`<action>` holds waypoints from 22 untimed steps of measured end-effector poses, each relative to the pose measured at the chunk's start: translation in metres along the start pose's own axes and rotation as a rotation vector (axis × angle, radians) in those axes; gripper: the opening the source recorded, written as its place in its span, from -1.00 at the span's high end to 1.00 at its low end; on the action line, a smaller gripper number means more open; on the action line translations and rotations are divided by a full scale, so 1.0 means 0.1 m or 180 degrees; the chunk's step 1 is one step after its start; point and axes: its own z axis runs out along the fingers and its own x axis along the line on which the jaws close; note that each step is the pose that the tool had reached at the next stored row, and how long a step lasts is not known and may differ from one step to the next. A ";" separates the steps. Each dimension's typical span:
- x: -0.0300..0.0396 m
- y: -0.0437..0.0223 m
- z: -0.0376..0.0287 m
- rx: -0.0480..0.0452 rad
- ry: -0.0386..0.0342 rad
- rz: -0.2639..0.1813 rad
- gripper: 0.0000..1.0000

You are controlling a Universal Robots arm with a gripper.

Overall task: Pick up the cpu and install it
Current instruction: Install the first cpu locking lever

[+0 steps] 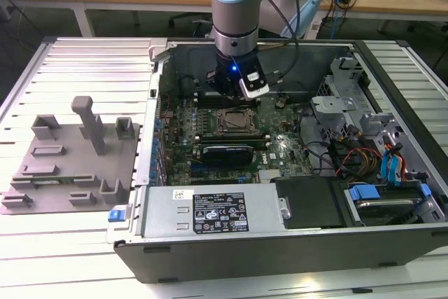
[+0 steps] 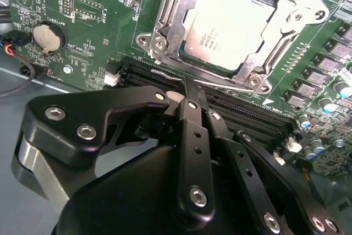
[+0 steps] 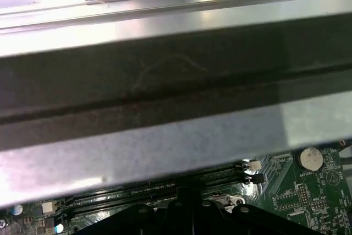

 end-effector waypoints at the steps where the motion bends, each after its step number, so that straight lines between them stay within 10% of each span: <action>1: 0.001 -0.001 0.007 0.0001 -0.0002 -0.0001 0.79; 14: 0.003 -0.020 0.046 0.0064 -0.0024 -0.0010 0.79; 17: -0.008 0.005 -0.094 0.0063 -0.0024 -0.0010 0.79; 22: -0.002 0.012 -0.142 0.0060 -0.0045 -0.0013 0.79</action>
